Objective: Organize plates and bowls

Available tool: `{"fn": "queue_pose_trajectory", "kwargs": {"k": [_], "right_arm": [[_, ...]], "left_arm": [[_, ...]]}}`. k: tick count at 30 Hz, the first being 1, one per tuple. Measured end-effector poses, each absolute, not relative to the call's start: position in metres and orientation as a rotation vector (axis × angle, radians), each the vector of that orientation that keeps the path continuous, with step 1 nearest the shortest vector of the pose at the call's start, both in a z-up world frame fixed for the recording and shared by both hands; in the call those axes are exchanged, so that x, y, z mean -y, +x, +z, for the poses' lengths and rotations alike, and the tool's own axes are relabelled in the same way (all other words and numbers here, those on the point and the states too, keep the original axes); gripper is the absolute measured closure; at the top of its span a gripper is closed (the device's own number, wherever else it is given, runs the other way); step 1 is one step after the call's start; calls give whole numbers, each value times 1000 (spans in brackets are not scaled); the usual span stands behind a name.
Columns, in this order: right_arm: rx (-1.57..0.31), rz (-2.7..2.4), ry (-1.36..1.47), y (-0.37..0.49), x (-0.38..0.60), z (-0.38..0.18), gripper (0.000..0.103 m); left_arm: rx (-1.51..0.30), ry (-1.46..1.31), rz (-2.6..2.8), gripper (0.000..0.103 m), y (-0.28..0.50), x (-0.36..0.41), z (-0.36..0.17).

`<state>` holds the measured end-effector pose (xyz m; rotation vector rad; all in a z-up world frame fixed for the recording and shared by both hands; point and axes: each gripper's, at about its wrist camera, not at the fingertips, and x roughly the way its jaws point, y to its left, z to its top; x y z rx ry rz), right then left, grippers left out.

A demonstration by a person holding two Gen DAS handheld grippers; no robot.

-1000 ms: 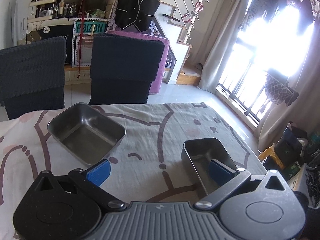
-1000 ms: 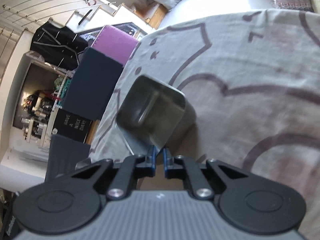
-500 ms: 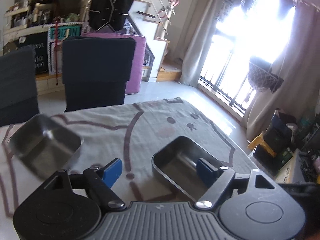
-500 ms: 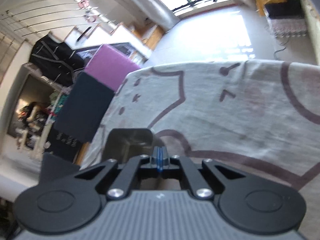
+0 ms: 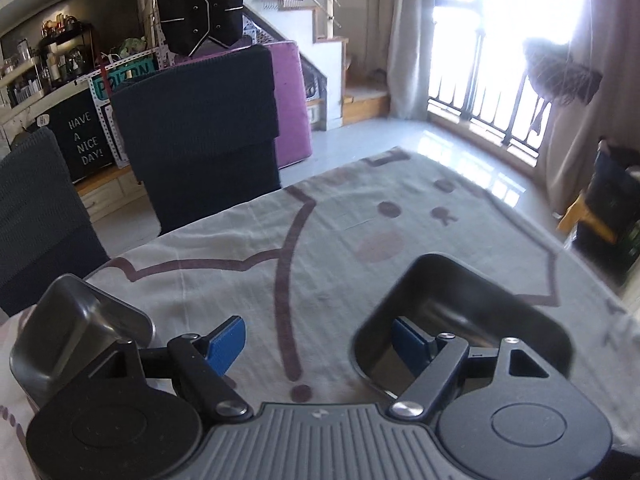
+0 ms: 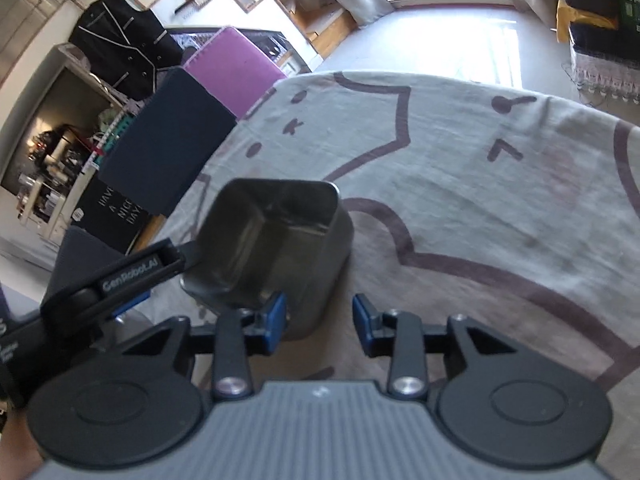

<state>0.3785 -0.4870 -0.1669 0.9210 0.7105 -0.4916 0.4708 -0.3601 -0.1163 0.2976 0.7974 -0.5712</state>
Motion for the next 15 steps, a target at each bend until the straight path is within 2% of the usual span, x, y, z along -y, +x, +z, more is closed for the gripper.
{"fn": "queue_pose_trajectory", "kwargs": {"k": [11, 12, 15], "right_arm": [[-675, -536, 862, 366, 500, -165, 59], [-666, -536, 862, 363, 502, -165, 59], [-649, -518, 884, 358, 509, -168, 59]], "left_arm": [[-847, 378, -601, 22, 457, 335, -114], [-852, 382, -617, 23, 453, 330, -114], [-885, 342, -665, 36, 444, 315, -115]]}}
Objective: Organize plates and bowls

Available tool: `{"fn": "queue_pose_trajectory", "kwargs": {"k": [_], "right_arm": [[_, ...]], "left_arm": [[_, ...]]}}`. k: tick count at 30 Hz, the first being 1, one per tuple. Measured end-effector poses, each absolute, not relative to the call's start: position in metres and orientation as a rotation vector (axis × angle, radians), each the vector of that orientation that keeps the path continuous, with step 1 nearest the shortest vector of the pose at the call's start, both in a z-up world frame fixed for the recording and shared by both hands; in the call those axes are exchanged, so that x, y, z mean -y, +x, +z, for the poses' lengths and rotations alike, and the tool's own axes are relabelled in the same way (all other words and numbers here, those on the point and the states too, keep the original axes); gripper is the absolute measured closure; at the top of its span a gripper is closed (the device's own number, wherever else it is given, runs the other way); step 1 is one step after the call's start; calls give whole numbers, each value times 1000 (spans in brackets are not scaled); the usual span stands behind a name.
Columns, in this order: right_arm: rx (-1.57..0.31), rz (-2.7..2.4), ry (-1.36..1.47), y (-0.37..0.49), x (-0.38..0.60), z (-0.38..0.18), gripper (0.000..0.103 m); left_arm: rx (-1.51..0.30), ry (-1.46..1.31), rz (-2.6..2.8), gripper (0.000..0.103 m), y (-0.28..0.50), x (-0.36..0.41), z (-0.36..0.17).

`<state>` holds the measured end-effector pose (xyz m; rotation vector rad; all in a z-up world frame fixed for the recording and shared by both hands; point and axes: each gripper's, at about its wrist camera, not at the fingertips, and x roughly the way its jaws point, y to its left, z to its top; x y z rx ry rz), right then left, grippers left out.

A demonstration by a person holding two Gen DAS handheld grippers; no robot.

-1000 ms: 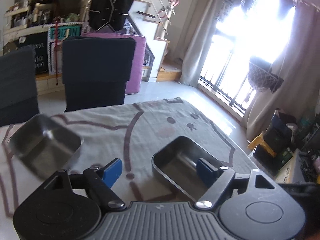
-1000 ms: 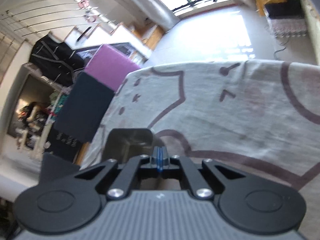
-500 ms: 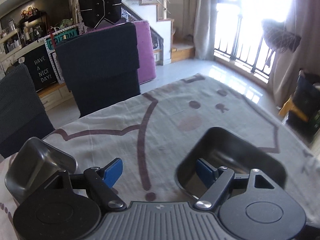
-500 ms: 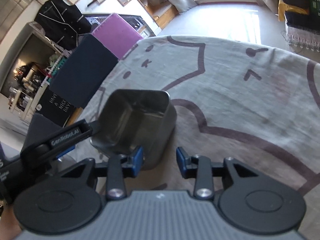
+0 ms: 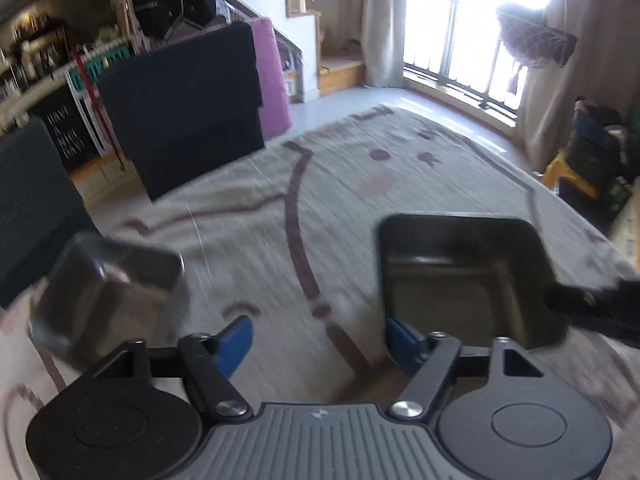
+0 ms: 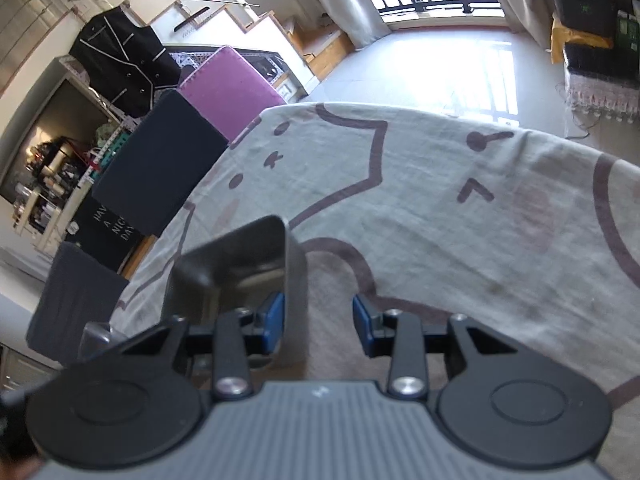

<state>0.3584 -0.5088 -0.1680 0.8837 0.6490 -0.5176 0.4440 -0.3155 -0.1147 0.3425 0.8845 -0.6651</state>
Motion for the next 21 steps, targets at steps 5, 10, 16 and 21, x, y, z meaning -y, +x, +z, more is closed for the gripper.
{"fn": "queue_pose_trajectory", "kwargs": {"k": [5, 10, 16, 21], "right_arm": [[-643, -463, 840, 360, 508, -166, 61], [-630, -389, 786, 360, 507, -163, 88], [-661, -334, 648, 365, 499, -153, 100], [-697, -279, 581, 361, 494, -148, 100]], "left_arm": [[-937, 261, -736, 78, 432, 309, -114], [-950, 225, -745, 96, 431, 316, -113], [-980, 170, -744, 97, 429, 306, -112], [-969, 147, -713, 97, 408, 288, -101]]}}
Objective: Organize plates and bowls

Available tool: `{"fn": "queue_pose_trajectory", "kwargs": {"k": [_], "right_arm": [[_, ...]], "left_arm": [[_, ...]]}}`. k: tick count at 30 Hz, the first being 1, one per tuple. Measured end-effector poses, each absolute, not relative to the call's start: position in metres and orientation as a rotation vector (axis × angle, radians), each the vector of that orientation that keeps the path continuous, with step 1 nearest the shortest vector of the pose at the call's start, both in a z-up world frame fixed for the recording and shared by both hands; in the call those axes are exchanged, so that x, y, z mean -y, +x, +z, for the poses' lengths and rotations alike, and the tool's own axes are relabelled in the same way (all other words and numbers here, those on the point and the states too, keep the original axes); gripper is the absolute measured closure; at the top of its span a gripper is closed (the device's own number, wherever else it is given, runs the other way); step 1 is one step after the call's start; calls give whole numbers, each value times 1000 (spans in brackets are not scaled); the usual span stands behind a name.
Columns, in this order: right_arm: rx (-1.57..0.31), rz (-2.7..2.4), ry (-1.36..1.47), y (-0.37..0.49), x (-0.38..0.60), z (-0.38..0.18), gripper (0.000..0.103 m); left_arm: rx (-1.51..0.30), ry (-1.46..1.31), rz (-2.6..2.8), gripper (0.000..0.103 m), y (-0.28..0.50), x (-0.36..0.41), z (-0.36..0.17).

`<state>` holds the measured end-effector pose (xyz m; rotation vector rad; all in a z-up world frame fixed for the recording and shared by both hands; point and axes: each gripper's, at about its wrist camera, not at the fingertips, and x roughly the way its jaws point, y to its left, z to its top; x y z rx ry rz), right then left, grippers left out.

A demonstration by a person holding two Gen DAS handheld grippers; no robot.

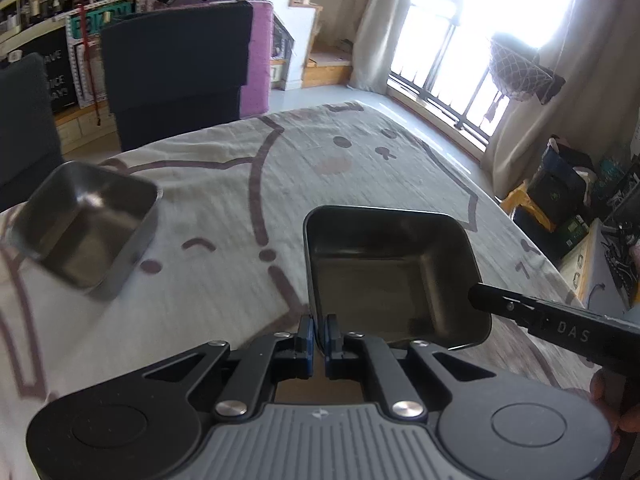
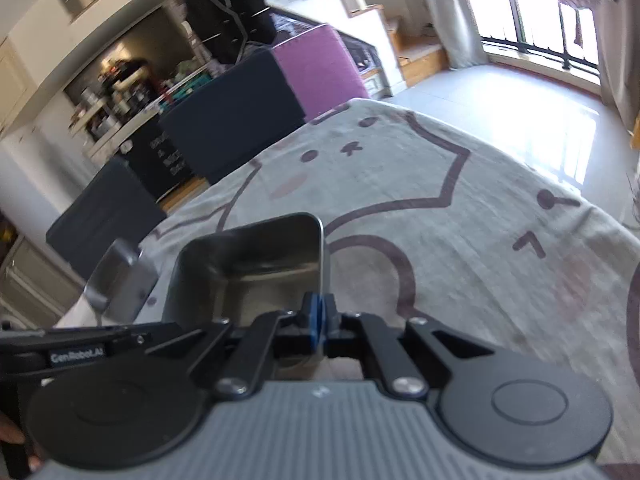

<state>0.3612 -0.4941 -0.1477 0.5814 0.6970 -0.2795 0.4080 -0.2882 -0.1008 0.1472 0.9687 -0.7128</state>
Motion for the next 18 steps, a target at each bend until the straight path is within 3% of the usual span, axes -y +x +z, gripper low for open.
{"fn": "queue_pose_trajectory", "kwargs": {"k": [18], "right_arm": [[-721, -1, 406, 297, 414, -77, 100]], "left_arm": [[-875, 52, -590, 95, 271, 173, -25]]}}
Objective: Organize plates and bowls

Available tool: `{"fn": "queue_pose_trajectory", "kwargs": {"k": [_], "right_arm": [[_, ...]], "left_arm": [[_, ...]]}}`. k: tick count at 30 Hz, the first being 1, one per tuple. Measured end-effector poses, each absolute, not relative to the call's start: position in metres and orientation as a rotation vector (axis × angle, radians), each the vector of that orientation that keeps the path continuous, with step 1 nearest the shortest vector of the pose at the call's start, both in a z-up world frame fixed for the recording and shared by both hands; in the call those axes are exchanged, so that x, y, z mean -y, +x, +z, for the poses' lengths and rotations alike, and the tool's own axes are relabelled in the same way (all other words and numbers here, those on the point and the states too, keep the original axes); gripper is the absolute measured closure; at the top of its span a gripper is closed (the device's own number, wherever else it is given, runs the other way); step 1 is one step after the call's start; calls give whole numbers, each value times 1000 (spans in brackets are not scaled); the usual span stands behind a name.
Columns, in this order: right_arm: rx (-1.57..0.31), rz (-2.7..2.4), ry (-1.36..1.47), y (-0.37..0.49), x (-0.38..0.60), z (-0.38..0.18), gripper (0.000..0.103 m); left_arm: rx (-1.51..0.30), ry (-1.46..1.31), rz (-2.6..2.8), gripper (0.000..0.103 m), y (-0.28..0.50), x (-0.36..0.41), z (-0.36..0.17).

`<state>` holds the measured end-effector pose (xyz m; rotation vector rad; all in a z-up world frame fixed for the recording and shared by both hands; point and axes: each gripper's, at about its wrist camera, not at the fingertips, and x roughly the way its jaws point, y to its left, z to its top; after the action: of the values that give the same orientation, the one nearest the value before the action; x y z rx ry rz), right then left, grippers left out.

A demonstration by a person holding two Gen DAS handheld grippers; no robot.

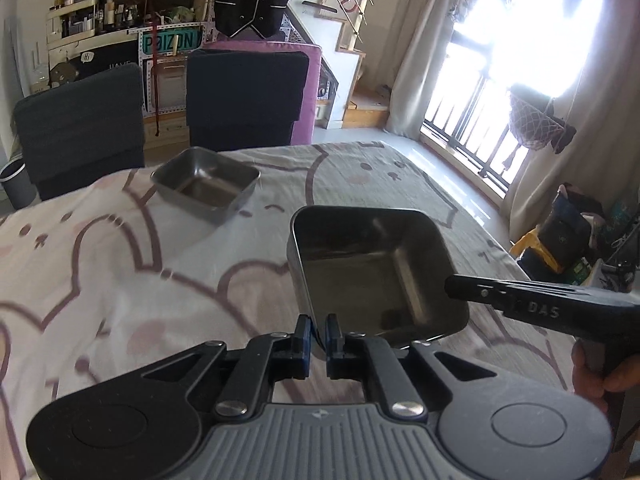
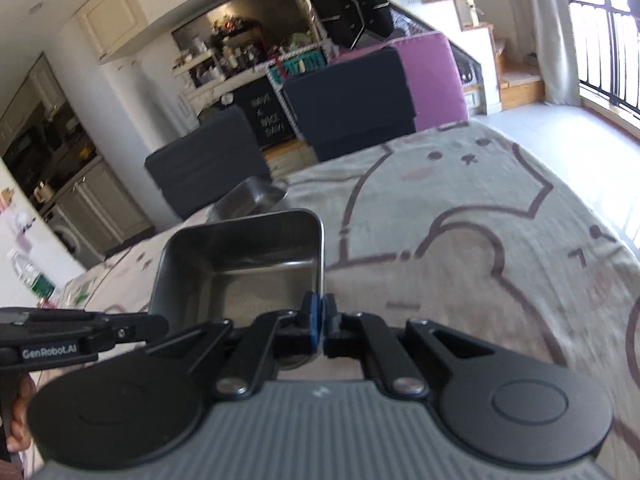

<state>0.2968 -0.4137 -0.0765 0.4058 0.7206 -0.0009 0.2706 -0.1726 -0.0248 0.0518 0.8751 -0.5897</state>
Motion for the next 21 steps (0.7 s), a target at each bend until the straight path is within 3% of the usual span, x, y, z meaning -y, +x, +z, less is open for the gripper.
{"fn": "queue_pose_trajectory", "kwargs": {"k": [10, 21], "right_arm": [[-931, -14, 278, 242, 375, -101, 98], [-1021, -28, 219, 219, 358, -119, 99]], "left_arm": [[-952, 42, -662, 94, 204, 157, -50], [-1054, -19, -650, 94, 190, 144, -89]]}}
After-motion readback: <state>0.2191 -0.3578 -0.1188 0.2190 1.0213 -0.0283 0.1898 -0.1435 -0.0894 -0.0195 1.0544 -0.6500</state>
